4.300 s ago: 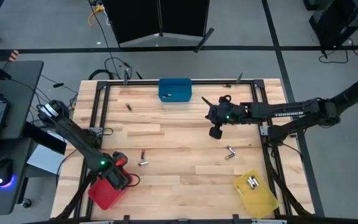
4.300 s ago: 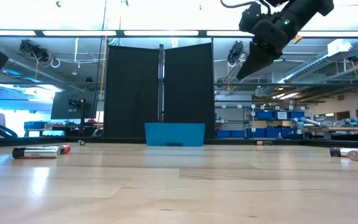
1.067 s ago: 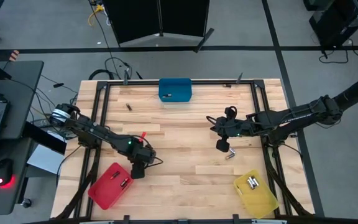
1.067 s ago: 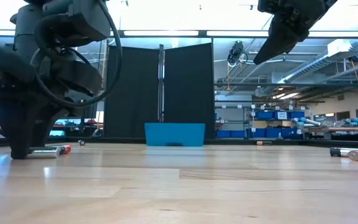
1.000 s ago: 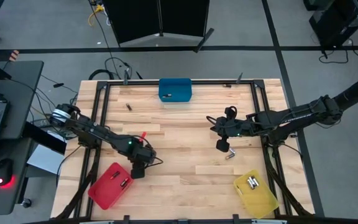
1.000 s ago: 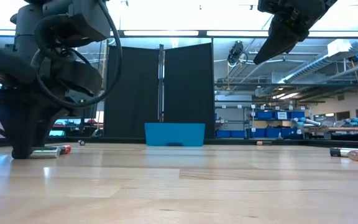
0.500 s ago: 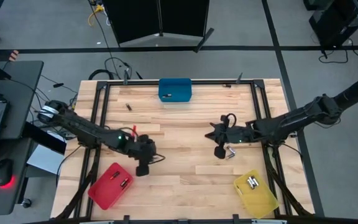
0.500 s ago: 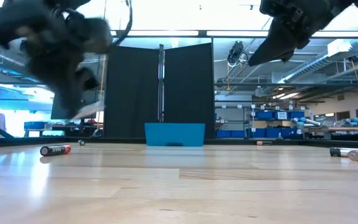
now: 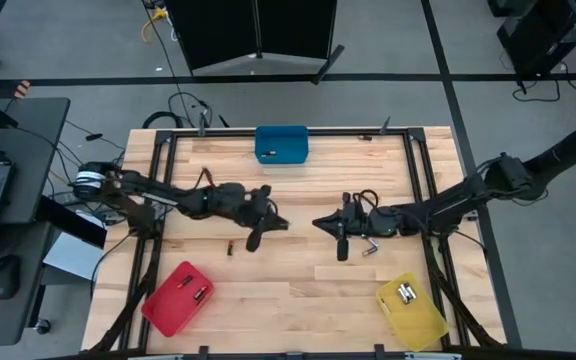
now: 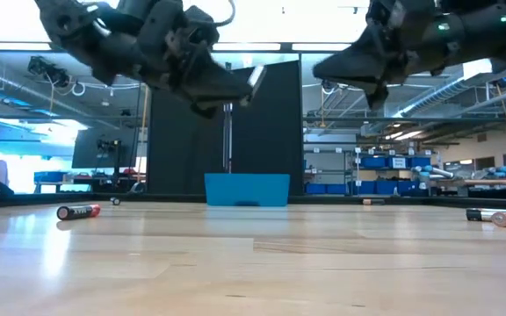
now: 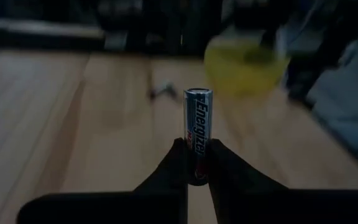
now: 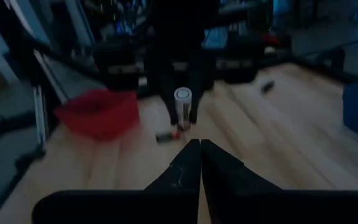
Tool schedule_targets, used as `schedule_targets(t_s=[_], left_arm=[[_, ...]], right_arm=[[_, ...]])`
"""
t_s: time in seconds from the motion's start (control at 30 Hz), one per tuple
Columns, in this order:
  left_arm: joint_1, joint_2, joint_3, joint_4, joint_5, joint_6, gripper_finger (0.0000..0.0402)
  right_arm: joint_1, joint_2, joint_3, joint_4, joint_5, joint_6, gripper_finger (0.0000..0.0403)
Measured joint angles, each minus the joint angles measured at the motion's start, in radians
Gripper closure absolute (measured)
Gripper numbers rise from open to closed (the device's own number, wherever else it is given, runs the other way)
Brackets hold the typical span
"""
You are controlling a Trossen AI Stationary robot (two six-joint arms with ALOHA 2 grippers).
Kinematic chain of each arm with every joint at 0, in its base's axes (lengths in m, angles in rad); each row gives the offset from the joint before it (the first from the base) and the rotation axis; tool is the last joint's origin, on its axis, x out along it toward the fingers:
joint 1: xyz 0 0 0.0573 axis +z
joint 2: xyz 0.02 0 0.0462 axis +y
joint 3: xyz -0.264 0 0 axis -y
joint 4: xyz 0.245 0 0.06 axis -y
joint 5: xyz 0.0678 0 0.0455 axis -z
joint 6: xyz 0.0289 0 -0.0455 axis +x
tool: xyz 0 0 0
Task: Sort batteries
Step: Put the silver battery into the yellow bin
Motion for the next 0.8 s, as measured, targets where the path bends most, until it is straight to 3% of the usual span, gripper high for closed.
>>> schedule_targets(t_s=[0.13,0.33,0.57,0.8], left_arm=[[0.038,0.060,0.024,0.176,0.087,-0.049,0.0362],[0.045,0.150,0.097,0.280,0.143,-0.084,0.0362],[0.045,0.218,0.162,0.310,0.200,-0.106,0.0362],[0.046,0.249,0.176,0.323,0.188,-0.129,0.0362]], right_arm=[[-0.004,0.053,0.007,0.145,0.002,-0.026,0.0358],[-0.004,0.082,0.015,0.242,0.027,-0.058,0.0314],[-0.003,0.098,0.034,0.278,0.030,-0.058,0.0268],[-0.004,0.107,0.044,0.294,-0.003,-0.071,0.0263]])
